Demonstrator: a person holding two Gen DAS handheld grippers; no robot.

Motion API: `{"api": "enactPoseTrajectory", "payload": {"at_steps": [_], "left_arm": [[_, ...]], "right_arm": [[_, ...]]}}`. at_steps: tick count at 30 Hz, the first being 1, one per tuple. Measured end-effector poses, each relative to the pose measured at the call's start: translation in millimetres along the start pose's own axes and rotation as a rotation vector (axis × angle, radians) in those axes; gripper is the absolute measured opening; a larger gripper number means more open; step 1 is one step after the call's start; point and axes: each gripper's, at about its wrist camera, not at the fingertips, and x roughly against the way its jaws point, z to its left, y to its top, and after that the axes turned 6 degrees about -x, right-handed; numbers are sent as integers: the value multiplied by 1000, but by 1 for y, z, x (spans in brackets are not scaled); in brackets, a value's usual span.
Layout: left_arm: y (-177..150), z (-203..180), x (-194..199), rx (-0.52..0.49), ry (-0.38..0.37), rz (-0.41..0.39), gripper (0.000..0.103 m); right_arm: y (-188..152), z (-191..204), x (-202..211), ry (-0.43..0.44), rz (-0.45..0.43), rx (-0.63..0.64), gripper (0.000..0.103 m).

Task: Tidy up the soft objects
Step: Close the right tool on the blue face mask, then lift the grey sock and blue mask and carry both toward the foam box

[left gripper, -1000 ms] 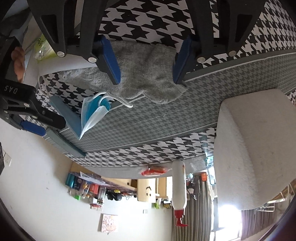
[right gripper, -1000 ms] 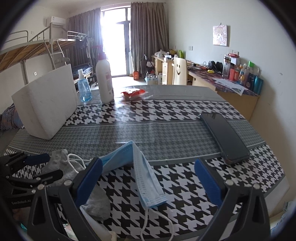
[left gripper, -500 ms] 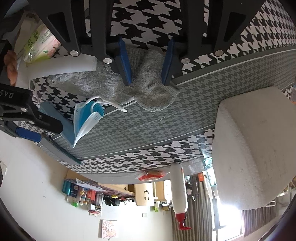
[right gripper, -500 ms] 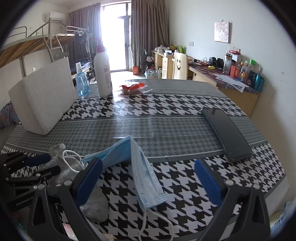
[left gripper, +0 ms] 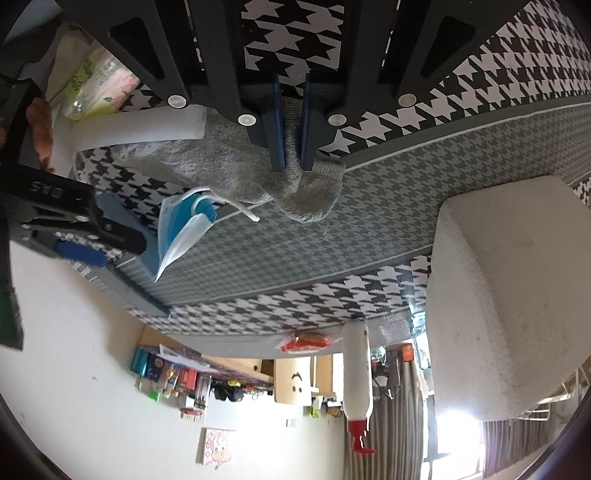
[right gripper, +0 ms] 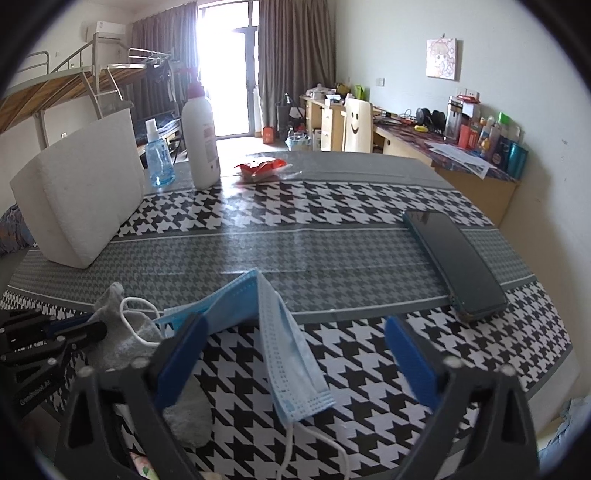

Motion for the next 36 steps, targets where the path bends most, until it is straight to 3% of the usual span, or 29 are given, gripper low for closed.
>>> {"api": "enactPoseTrajectory", "payload": {"at_steps": [8,14,17,27,36], "left_arm": [[1,3,17,16,-30,-61,9],[0,4,28,20,-38,-91,9],[-1,4,36,19,-48,-115,9],[9,3,67,5,-77,-211,9],[18,4,90,5,-58,-289,9]], "right_arm": [[-5,-2,-15,10,73,-12,42],[-6,-7,-18,3,94,-44,17],[-6,-8,-13,11,82,-53,12],[7,-8,17,41,-1,-83,11],[16,-7,45,55,-79,-103,11]]}}
